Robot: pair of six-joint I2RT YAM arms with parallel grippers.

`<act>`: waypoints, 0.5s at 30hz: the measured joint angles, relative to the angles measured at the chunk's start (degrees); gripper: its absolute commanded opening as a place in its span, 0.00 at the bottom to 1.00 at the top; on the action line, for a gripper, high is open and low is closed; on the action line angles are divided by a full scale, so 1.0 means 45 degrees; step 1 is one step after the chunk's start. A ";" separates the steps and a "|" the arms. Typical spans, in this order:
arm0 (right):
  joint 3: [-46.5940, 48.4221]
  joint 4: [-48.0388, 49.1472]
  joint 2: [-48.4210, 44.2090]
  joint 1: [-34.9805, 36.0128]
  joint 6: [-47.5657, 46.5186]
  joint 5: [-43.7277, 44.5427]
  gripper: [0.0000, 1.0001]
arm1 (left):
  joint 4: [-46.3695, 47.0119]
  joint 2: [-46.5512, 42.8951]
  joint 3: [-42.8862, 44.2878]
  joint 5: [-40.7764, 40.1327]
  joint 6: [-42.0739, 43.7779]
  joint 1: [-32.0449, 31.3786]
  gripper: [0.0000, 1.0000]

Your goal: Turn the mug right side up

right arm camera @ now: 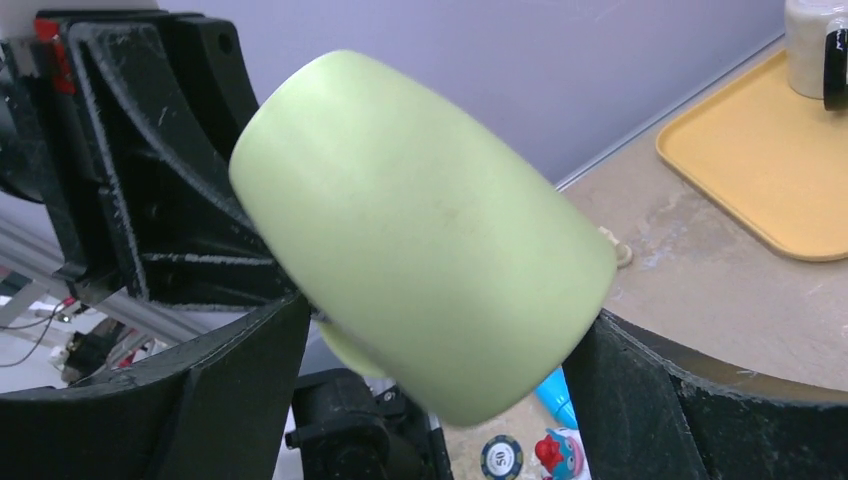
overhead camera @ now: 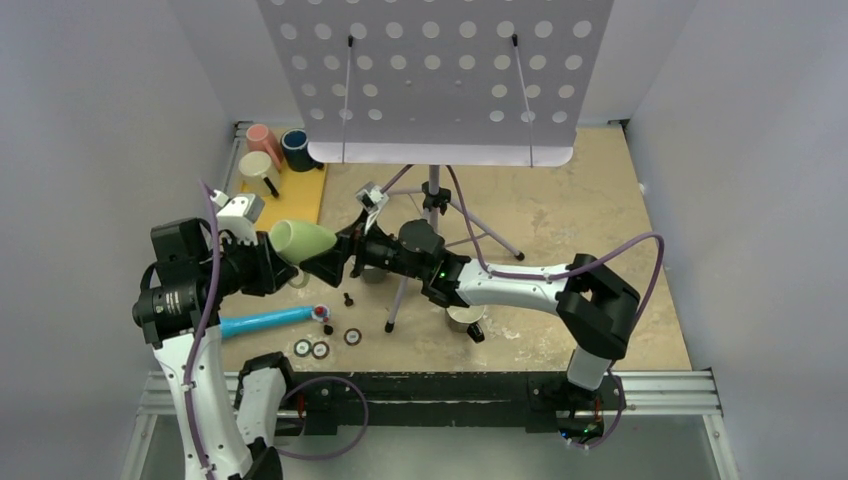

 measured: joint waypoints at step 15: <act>-0.0646 0.1787 -0.0068 -0.0204 -0.0097 -0.1632 0.00 | 0.0714 0.0593 -0.0199 0.0602 -0.0029 0.0306 0.07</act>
